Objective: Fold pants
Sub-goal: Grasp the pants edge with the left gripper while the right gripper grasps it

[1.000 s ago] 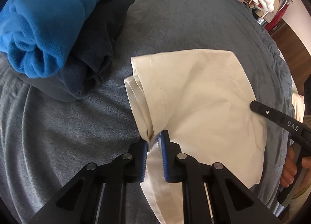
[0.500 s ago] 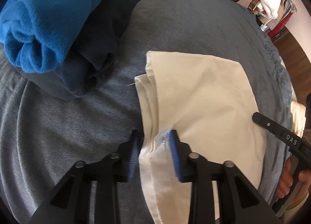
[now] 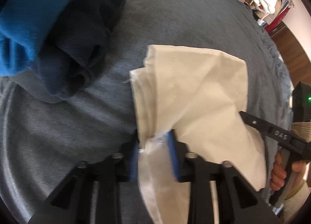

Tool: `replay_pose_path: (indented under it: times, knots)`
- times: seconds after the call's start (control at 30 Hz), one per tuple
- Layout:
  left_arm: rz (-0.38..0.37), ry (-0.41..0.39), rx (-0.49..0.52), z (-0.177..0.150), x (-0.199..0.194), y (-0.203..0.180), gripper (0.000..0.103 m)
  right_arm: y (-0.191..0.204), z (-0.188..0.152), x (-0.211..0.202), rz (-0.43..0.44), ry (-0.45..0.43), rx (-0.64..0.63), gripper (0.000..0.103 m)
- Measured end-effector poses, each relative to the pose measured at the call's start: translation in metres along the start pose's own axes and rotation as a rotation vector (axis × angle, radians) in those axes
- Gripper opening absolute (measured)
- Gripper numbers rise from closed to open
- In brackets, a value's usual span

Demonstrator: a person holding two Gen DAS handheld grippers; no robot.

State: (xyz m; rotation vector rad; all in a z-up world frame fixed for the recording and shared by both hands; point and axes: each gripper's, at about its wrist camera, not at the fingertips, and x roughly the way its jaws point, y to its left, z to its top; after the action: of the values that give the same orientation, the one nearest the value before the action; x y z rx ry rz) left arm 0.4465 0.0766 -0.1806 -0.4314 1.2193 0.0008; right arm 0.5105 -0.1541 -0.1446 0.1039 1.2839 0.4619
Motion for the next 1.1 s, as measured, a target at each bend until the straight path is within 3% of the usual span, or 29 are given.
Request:
replay_pose_path:
  times: [0.17, 0.27, 0.7, 1.1]
  knots:
    - [-0.002, 0.0, 0.001, 0.001, -0.007, 0.001, 0.018, 0.004, 0.001, -0.004, -0.013, -0.021, 0.015, 0.014]
    - [0.011, -0.023, 0.025, 0.003, -0.018, -0.006, 0.013, 0.014, -0.001, -0.024, -0.05, -0.073, 0.019, 0.011]
    - [-0.062, -0.087, 0.074, 0.01, -0.055, -0.021, 0.008, 0.049, -0.013, -0.111, -0.117, -0.247, 0.036, 0.008]
    - [-0.16, -0.15, 0.07, -0.004, -0.107, -0.02, 0.007, 0.107, -0.009, -0.182, -0.144, -0.375, -0.07, 0.007]
